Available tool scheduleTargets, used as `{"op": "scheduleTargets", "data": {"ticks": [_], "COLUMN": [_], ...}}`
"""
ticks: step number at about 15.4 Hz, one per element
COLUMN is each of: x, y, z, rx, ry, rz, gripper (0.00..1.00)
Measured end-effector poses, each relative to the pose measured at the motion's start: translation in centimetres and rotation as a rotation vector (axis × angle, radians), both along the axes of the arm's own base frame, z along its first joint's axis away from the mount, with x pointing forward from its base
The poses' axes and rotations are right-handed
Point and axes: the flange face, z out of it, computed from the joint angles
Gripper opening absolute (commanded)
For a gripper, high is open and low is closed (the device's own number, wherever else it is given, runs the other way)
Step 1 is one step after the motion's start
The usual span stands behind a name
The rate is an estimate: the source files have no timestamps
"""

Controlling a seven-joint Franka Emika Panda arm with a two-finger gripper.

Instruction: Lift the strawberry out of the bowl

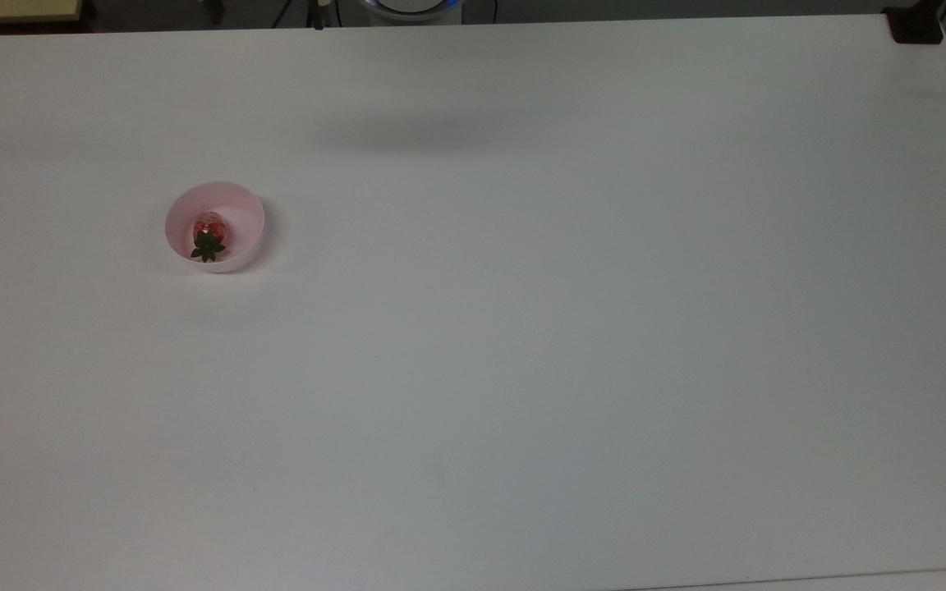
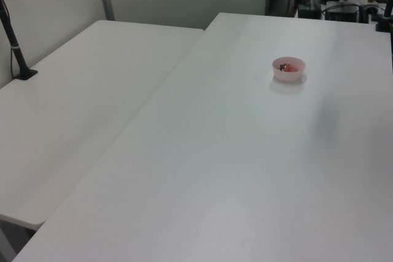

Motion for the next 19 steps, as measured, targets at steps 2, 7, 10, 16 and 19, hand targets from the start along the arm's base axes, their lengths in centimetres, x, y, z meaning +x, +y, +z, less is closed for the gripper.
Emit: {"op": "scheduleTargets", "data": {"ticks": [2,7,10,16,19], "x": [0.0,-0.2,-0.7,0.1,1.2], "y": [0.0,-1.4,-3.6,-7.5,-9.2], "z": [0.0,-0.4,-1.9,-12.0,-18.1], "rx": [0.000,-0.013,-0.068,-0.109,-0.108], "ry": [0.000,0.009,0.057,0.012,0.025], "rz": [-0.001,0.084,0.232,0.236,0.150], "gripper": [1.00,1.00,1.00,0.90,0.81]}}
